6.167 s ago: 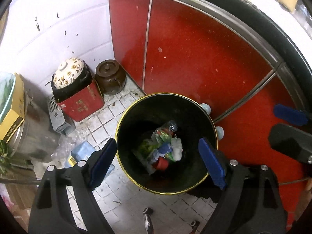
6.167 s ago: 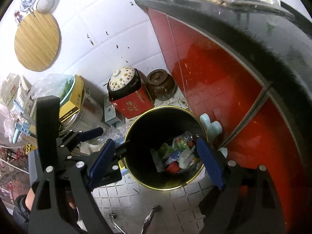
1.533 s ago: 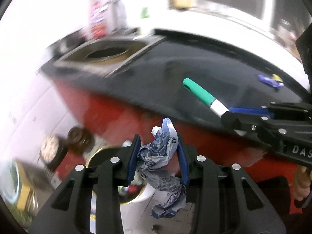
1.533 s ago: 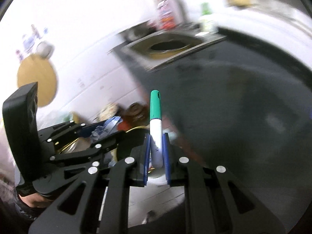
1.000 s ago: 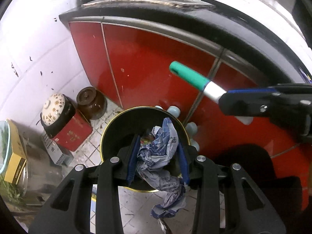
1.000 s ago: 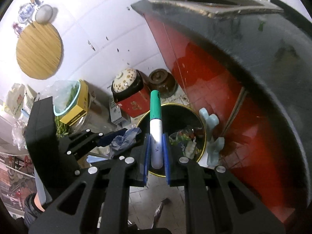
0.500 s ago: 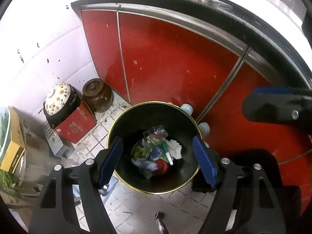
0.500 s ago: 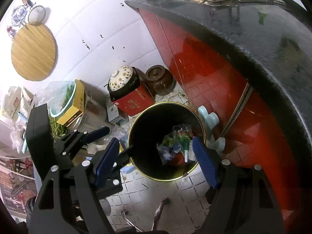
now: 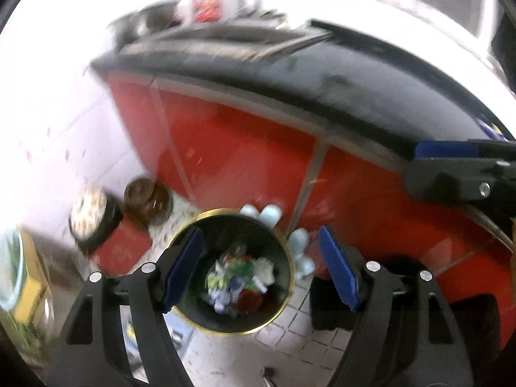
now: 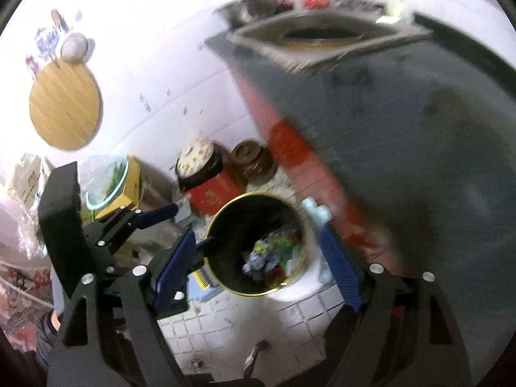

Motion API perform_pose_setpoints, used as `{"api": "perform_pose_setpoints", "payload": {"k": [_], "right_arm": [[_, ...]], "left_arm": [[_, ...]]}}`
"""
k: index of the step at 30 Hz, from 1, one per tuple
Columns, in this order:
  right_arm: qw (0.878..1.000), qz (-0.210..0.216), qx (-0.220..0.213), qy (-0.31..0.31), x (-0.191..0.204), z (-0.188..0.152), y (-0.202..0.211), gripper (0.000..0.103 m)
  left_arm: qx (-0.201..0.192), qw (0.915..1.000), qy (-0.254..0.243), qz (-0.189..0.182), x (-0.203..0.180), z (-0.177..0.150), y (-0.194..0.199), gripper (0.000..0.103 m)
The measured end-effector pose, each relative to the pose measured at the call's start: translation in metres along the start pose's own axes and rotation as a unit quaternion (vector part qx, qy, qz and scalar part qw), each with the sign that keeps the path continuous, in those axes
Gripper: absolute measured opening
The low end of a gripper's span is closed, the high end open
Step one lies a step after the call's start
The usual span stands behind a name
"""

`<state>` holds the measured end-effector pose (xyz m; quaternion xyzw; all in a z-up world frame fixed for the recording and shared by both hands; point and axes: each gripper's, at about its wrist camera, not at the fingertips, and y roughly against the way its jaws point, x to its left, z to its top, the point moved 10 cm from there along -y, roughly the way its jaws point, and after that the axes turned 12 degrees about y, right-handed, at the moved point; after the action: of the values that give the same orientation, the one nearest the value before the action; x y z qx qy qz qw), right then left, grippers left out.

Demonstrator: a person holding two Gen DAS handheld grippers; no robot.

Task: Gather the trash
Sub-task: 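Move both tools back over the counter, then grasp the blue tube with the left tool while the right tool grasps the yellow tape roll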

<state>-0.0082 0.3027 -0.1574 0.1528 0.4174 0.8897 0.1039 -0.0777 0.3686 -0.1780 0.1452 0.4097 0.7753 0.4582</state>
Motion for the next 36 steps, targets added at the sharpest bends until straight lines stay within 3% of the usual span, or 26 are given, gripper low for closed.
{"api": "perform_pose_setpoints", "payload": {"k": [4, 7, 10, 15, 19, 22, 26, 30, 36], "right_arm": [[0.998, -0.056, -0.032, -0.022, -0.053, -0.017, 0.075, 0.080], [0.991, -0.120, -0.046, -0.047, -0.105, -0.043, 0.138, 0.081], [0.979, -0.173, -0.061, -0.090, -0.159, -0.078, 0.207, 0.083], [0.947, -0.272, -0.073, -0.154, -0.239, -0.152, 0.314, 0.085], [0.925, -0.315, -0.067, -0.201, -0.284, -0.213, 0.372, 0.085], [0.915, -0.330, -0.060, -0.225, -0.306, -0.248, 0.394, 0.085], [0.910, -0.335, -0.048, -0.238, -0.324, -0.274, 0.404, 0.085], [0.914, -0.327, -0.031, -0.239, -0.342, -0.285, 0.395, 0.085], [0.927, -0.299, 0.003, -0.226, -0.377, -0.286, 0.364, 0.085]], "left_arm": [[-0.029, 0.9958, -0.072, -0.049, -0.076, 0.027, 0.027, 0.079], [-0.040, 0.9847, -0.137, -0.100, -0.153, 0.039, 0.045, 0.084], [-0.049, 0.9653, -0.209, -0.149, -0.237, 0.039, 0.060, 0.085], [-0.043, 0.9191, -0.318, -0.229, -0.373, 0.016, 0.076, 0.091], [-0.020, 0.8811, -0.372, -0.292, -0.457, -0.008, 0.075, 0.092], [-0.011, 0.8647, -0.403, -0.300, -0.495, -0.023, 0.061, 0.092], [0.005, 0.8580, -0.428, -0.284, -0.526, -0.025, 0.033, 0.092], [0.007, 0.8480, -0.456, -0.270, -0.544, -0.017, 0.003, 0.092], [0.043, 0.8256, -0.504, -0.249, -0.565, -0.001, -0.059, 0.092]]}}
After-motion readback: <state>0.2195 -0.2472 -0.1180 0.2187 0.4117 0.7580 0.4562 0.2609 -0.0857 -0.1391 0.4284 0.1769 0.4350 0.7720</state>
